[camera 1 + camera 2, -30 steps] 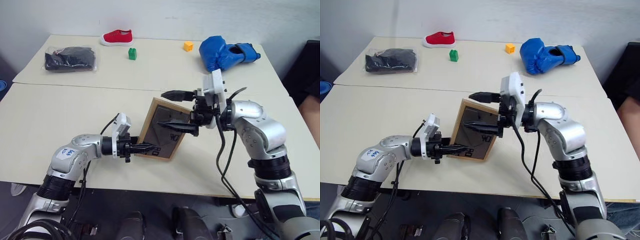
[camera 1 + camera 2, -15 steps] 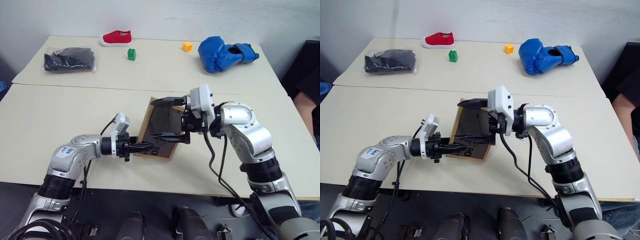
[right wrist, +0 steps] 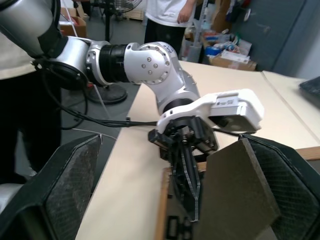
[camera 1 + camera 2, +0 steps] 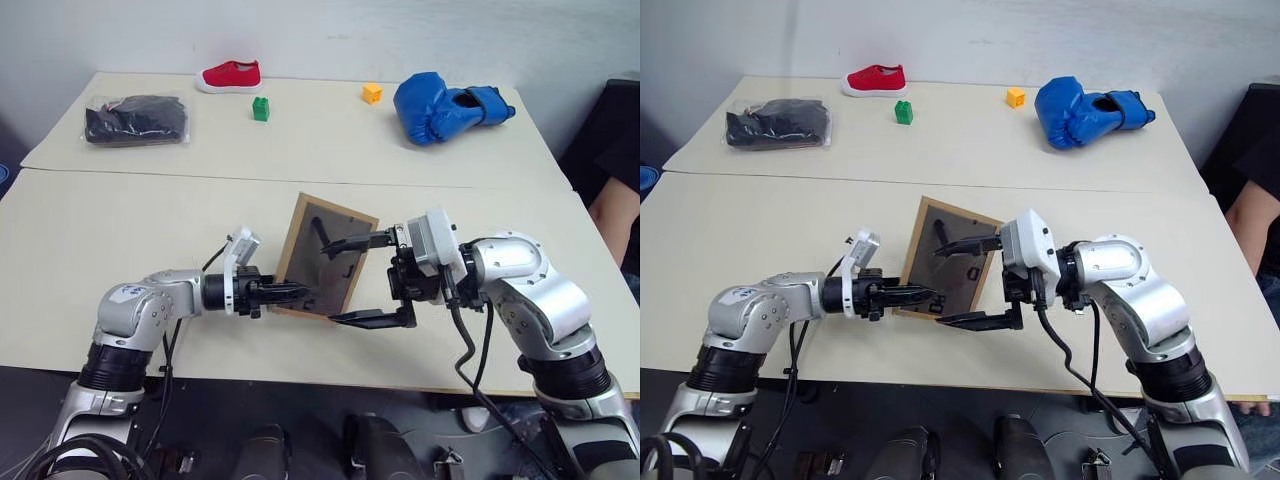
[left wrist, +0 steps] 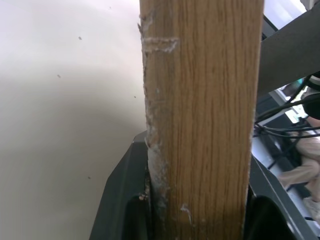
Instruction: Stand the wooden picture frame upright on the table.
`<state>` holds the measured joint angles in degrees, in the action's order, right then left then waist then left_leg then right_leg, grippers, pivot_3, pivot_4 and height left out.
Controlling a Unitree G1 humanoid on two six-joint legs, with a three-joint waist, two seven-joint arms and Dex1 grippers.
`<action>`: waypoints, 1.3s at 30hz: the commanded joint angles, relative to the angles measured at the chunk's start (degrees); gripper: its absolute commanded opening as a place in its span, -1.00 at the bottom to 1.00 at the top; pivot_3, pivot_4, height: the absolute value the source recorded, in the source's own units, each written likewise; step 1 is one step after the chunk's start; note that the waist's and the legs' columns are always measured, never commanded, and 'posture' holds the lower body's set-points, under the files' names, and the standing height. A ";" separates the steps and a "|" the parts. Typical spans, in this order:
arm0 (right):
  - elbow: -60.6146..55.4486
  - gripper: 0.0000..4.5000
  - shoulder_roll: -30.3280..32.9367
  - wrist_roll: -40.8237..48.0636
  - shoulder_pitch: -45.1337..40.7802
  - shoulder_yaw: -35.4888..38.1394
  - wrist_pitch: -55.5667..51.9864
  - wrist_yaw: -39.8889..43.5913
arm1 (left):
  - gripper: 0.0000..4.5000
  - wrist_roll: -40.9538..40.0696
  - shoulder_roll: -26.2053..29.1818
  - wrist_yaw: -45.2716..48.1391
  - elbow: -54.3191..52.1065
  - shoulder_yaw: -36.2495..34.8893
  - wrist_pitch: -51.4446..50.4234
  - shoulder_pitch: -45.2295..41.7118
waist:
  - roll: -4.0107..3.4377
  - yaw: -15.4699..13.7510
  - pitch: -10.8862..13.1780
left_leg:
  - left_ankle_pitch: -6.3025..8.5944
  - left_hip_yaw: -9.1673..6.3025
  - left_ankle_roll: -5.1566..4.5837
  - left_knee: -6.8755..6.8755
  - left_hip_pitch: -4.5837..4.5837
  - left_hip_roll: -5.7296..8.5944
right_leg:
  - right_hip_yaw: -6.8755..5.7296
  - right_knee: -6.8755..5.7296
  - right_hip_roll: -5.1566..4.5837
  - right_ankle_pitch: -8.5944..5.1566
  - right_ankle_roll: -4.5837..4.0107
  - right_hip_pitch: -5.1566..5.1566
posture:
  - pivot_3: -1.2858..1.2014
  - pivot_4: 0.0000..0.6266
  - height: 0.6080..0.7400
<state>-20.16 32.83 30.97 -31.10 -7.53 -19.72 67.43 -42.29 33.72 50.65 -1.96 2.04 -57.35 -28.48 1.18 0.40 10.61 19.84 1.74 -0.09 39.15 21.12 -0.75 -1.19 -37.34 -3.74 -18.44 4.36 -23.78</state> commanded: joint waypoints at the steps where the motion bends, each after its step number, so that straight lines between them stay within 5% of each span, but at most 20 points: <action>1: 2.33 0.99 -1.14 -3.46 0.08 4.95 10.32 -2.12 | -0.43 -1.94 0.06 0.25 -1.10 -2.53 -1.72 -1.39 | 0.00 0.00 0.00 | 0.00 0.01 0.00 0.00 0.01 0.01 | 0.00 0.01 0.00 0.00 0.00 0.00 | 0.03 -0.52 1.00; 5: 6.90 0.99 0.60 -5.22 1.20 11.04 17.81 -3.19 | -0.43 -9.08 0.83 1.46 -0.51 -7.09 -11.11 -3.85 | 0.00 -0.13 0.01 | -0.01 0.03 0.00 0.01 0.03 0.02 | 0.00 -0.01 0.01 0.00 0.00 -0.02 | 0.03 -0.52 1.00; 11: 18.99 0.99 4.97 -19.63 2.38 9.84 47.46 0.34 | -0.43 -16.00 2.52 -1.60 7.47 -10.17 -33.46 -10.54 | 0.00 -0.12 0.01 | -0.01 0.06 0.00 0.02 0.04 0.04 | 0.01 -0.01 0.06 0.00 0.00 -0.02 | 0.03 -0.52 1.00; 17: 34.27 0.99 1.22 -40.00 -3.33 7.96 72.78 -16.29 | -0.43 -32.86 9.13 -6.24 17.72 1.14 -35.15 -14.78 | -0.02 1.54 0.03 | -0.10 0.13 0.17 0.00 -0.03 -0.04 | 0.15 -0.17 0.12 0.00 0.00 -0.13 | 0.03 -0.52 1.00; 32: 42.72 0.99 -2.91 -64.91 -5.22 1.85 82.03 -45.63 | -0.43 -66.41 11.91 -29.64 29.41 11.52 -35.15 -18.80 | -0.03 1.53 0.03 | -0.16 0.24 0.27 0.07 0.08 -0.03 | 0.30 -0.42 0.14 -0.01 -0.02 -0.42 | 0.03 -0.52 1.00; 35: 43.10 0.74 -2.20 -67.82 -5.38 1.46 81.88 -50.43 | -0.43 -70.30 11.85 -33.31 31.03 12.19 -34.03 -18.94 | -0.03 1.54 0.03 | -0.19 0.27 0.31 0.07 0.09 -0.02 | 0.32 -0.46 0.15 -0.02 -0.02 -0.47 | 0.03 -0.52 1.00; 39: 44.84 0.15 -1.47 -70.25 -5.81 -0.09 81.98 -54.99 | -0.43 -70.71 10.86 -34.59 33.39 11.25 -34.46 -19.92 | -0.03 1.58 0.03 | -0.21 0.32 0.33 0.07 0.09 0.00 | 0.36 -0.50 0.19 -0.02 -0.03 -0.52 | 0.03 -0.52 1.00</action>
<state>24.57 30.83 -38.79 -35.78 -7.00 61.66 15.01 -110.30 44.91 15.86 31.23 14.70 -91.46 -46.68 1.15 1.98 10.64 19.63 2.08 0.24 39.22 21.21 -0.75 -0.82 -37.85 -3.55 -18.46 4.33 -24.29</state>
